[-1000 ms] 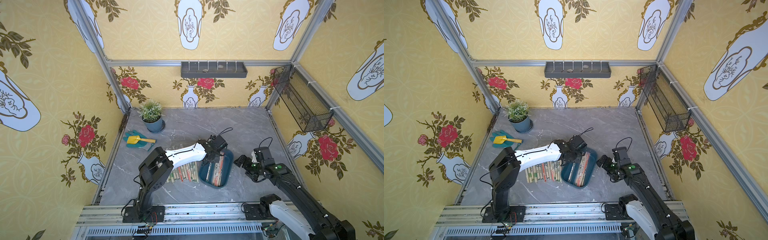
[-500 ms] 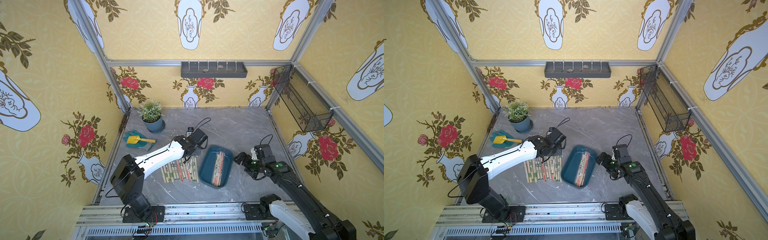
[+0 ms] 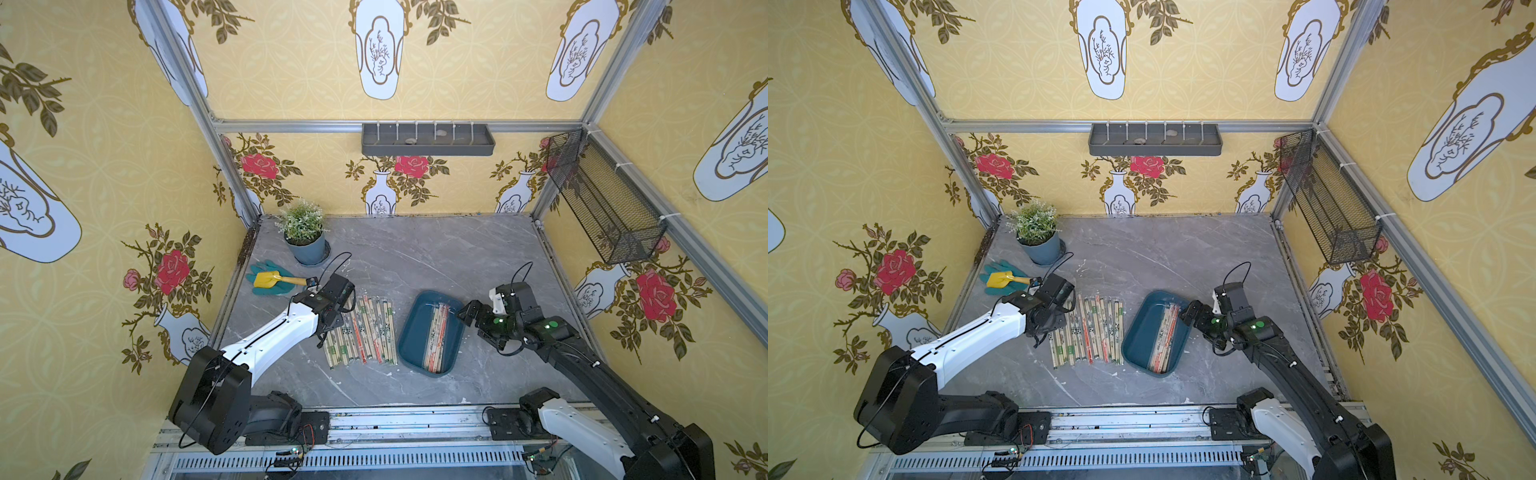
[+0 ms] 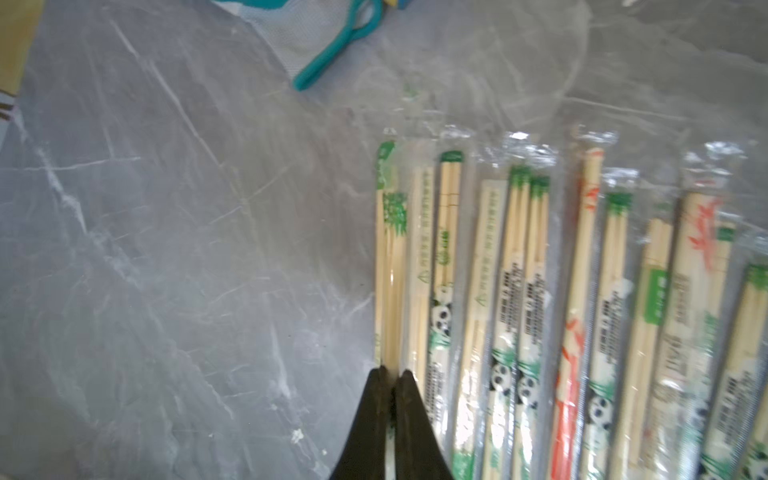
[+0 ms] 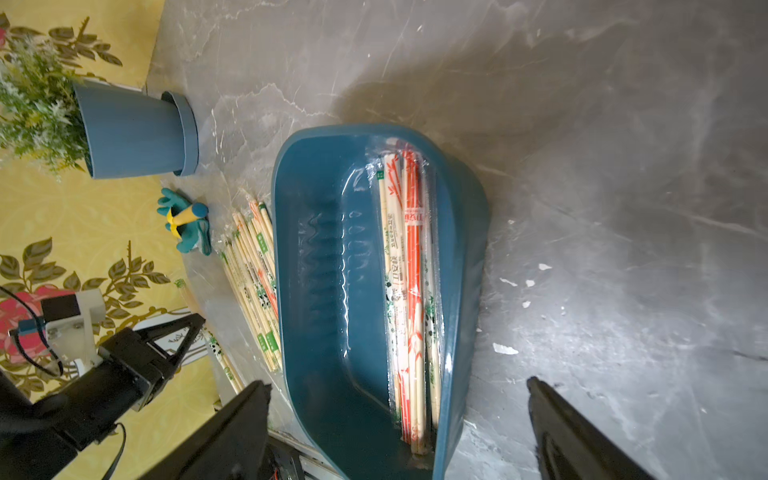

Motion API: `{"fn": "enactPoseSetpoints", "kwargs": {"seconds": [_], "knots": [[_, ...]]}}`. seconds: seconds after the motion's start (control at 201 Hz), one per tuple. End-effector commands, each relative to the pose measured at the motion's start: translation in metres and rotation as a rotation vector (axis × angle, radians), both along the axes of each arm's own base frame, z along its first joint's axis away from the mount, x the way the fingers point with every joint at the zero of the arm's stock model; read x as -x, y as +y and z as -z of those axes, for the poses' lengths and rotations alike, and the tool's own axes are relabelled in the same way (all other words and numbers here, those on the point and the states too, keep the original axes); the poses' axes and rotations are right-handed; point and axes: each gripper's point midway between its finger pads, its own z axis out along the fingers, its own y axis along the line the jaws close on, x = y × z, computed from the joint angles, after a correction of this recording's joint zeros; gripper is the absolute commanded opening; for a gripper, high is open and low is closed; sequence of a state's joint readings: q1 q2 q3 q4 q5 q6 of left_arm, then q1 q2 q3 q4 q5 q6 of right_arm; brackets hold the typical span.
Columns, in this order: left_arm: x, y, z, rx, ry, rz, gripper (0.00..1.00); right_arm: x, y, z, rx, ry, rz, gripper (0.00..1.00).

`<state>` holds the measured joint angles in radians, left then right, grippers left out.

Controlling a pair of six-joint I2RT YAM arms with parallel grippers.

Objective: Take the paired disposable chopsticks out of the storage box
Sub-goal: Place the paired disposable chopsticks at the center of the board.

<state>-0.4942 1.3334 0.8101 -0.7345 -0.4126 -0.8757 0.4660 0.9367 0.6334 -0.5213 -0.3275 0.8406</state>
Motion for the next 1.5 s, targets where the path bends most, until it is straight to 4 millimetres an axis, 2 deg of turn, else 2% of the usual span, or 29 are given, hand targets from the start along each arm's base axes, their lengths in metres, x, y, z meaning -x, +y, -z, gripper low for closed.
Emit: {"fn": "enactPoseSetpoints", "kwargs": {"seconds": [0.0, 0.09, 0.264, 0.498, 0.632, 0.846, 1.016, 1.075, 1.175, 1.19, 1.304, 1.399, 1.499], "knots": [[-0.001, 0.017, 0.005, -0.031, 0.001, -0.042, 0.00, -0.008, 0.009, -0.008, -0.002, -0.044, 0.006, 0.98], [-0.006, 0.034, 0.009, -0.044, 0.003, -0.082, 0.00, -0.006, 0.012, -0.008, 0.002, -0.044, -0.001, 0.98], [-0.013, 0.044, 0.020, -0.055, 0.022, -0.099, 0.00, -0.004, 0.008, -0.008, 0.007, -0.048, 0.009, 0.97], [-0.022, 0.038, 0.044, -0.048, 0.076, -0.077, 0.04, -0.002, 0.005, -0.006, 0.019, -0.044, 0.017, 0.97], [-0.028, 0.030, 0.051, -0.017, 0.084, -0.058, 0.15, -0.002, 0.003, -0.005, 0.027, -0.044, 0.019, 0.98], [-0.032, 0.028, 0.036, -0.009, 0.061, -0.050, 0.38, 0.001, 0.000, -0.002, 0.038, -0.034, 0.026, 0.98], [-0.034, 0.016, 0.011, 0.056, 0.015, -0.016, 0.43, 0.002, -0.005, 0.001, 0.061, -0.023, 0.042, 0.97], [-0.039, 0.000, -0.001, 0.115, -0.018, 0.024, 0.44, 0.003, -0.008, 0.004, 0.069, -0.017, 0.051, 0.97], [-0.050, -0.042, -0.028, 0.208, -0.088, 0.137, 0.46, 0.004, -0.014, 0.008, 0.078, -0.001, 0.068, 0.97], [-0.049, -0.056, -0.032, 0.220, -0.092, 0.177, 0.47, 0.004, -0.015, 0.009, 0.078, 0.003, 0.070, 0.97], [-0.052, -0.125, -0.053, 0.290, -0.125, 0.343, 0.49, 0.004, -0.022, 0.012, 0.080, 0.009, 0.085, 0.97], [-0.049, -0.188, -0.063, 0.327, -0.129, 0.479, 0.49, 0.003, -0.031, 0.015, 0.094, 0.022, 0.104, 0.97], [-0.041, -0.244, -0.058, 0.344, -0.094, 0.586, 0.50, 0.004, -0.042, 0.019, 0.097, 0.036, 0.123, 0.98]]}}
